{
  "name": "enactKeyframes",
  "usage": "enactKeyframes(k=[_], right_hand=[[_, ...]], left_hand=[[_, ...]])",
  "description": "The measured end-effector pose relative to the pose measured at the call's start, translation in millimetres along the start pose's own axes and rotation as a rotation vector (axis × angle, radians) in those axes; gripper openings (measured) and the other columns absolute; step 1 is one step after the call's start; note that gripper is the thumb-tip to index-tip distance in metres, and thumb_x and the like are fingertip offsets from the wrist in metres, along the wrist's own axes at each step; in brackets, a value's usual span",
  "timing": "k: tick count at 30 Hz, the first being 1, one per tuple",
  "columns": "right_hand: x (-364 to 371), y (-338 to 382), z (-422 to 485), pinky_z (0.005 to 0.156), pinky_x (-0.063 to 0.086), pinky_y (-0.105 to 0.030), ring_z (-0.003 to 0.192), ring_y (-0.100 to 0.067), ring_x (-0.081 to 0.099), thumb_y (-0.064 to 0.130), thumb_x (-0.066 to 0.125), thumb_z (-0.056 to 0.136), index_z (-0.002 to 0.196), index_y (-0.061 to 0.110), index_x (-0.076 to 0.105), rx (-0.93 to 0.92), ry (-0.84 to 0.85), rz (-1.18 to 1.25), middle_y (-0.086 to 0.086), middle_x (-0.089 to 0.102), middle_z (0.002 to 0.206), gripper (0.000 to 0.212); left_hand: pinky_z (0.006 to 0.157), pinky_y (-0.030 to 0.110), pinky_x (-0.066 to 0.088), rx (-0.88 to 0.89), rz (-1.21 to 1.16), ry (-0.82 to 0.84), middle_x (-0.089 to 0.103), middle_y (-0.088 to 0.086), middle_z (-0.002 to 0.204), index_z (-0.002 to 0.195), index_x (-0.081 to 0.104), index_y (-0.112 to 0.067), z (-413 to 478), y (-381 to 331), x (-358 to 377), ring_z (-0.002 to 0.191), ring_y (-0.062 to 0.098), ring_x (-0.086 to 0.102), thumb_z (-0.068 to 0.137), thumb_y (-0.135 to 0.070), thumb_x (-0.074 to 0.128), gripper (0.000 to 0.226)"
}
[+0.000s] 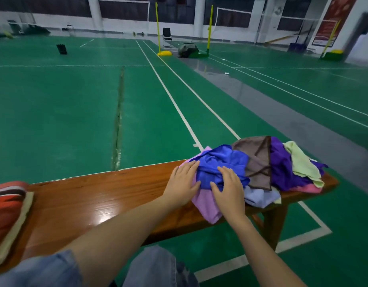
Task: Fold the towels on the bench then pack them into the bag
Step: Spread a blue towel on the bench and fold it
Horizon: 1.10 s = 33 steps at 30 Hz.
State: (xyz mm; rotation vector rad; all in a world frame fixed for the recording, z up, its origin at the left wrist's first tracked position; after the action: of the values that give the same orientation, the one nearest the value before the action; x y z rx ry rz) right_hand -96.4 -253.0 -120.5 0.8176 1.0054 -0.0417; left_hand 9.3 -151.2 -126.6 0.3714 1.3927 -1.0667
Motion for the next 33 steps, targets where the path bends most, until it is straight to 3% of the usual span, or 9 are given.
enactKeyframes(k=[4,7,10,12,20,24,27,29,33], right_hand=[[11,-12,9,0.117,0.009,-0.031,0.144,-0.013,0.017,0.032,0.046,0.097,0.145,0.020,0.033,-0.019,0.034,-0.055,0.004,0.029,0.153,0.051],[18,-18,13,0.117,0.012,-0.033,0.141,-0.016,0.025,0.031,0.047,0.097,0.143,0.020,0.036,0.014,0.022,-0.037,0.001,0.036,0.149,0.049],[19,-23,15,0.113,0.026,-0.036,0.132,-0.019,0.034,0.032,0.050,0.095,0.140,0.022,0.040,0.056,-0.005,-0.035,0.000,0.043,0.140,0.047],[17,-22,16,0.107,0.033,-0.036,0.125,-0.018,0.038,0.033,0.051,0.094,0.138,0.024,0.043,0.059,-0.012,-0.055,0.000,0.045,0.133,0.046],[10,11,10,0.097,0.038,-0.031,0.112,-0.018,0.043,0.035,0.054,0.092,0.137,0.024,0.043,0.033,0.034,-0.125,-0.002,0.048,0.120,0.047],[6,40,3,0.096,0.040,-0.032,0.103,-0.020,0.052,0.026,0.058,0.091,0.117,0.016,0.058,-0.026,0.016,-0.137,-0.002,0.060,0.107,0.028],[-3,61,-6,0.085,0.042,-0.034,0.090,-0.024,0.055,0.016,0.057,0.088,0.093,0.013,0.062,-0.058,-0.017,-0.125,-0.003,0.062,0.091,0.008],[-10,72,-10,0.077,0.044,-0.037,0.078,-0.024,0.056,0.014,0.057,0.085,0.075,0.014,0.057,-0.064,-0.047,-0.090,-0.001,0.060,0.076,0.010],[-19,92,-14,0.067,0.043,-0.036,0.074,-0.026,0.056,0.007,0.058,0.076,0.072,0.017,0.051,-0.096,-0.047,-0.106,0.001,0.058,0.072,0.013]], left_hand=[[0.118,0.034,0.004,-0.001,0.019,0.039,0.018,-0.005,0.157,0.150,0.015,-0.019,21,-2,12,0.145,0.012,0.010,0.099,-0.033,0.038,0.058],[0.116,0.034,0.013,-0.029,0.015,0.023,0.037,-0.001,0.148,0.145,0.031,-0.018,34,4,18,0.140,0.016,0.025,0.099,-0.030,0.037,0.047],[0.098,0.033,0.037,-0.046,-0.008,-0.030,0.061,0.004,0.119,0.116,0.061,-0.015,42,11,15,0.112,0.021,0.052,0.096,-0.026,0.044,0.028],[0.086,0.035,0.042,-0.053,-0.013,-0.062,0.065,0.006,0.101,0.096,0.068,-0.010,41,14,10,0.097,0.025,0.056,0.093,-0.023,0.050,0.022],[0.073,0.037,0.040,-0.033,-0.283,-0.096,0.064,0.009,0.090,0.092,0.055,-0.008,16,8,-31,0.084,0.027,0.054,0.093,-0.015,0.048,0.009],[0.069,0.037,0.039,-0.093,-0.408,-0.128,0.063,0.013,0.086,0.095,0.049,-0.009,2,17,-64,0.079,0.029,0.054,0.096,-0.012,0.045,0.005],[0.067,0.035,0.038,-0.126,-0.462,-0.142,0.062,0.012,0.081,0.089,0.050,-0.014,-10,29,-94,0.074,0.026,0.053,0.095,-0.012,0.048,0.007],[0.065,0.032,0.035,-0.131,-0.430,-0.126,0.062,0.011,0.083,0.091,0.053,-0.012,-20,41,-120,0.075,0.022,0.051,0.095,-0.012,0.050,0.005],[0.068,0.032,0.037,-0.158,-0.346,-0.171,0.058,0.004,0.083,0.085,0.050,-0.016,-43,76,-183,0.078,0.022,0.052,0.094,-0.013,0.052,0.010]])
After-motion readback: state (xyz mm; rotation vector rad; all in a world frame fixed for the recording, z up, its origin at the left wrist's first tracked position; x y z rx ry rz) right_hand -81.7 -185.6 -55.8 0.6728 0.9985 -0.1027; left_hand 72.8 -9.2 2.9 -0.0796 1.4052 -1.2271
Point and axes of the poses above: each hand's wrist, its own z-axis towards the middle knuckle, its own x-axis out of the palm, y = z × x, the point moved 4 cm from there along z, towards the middle knuckle
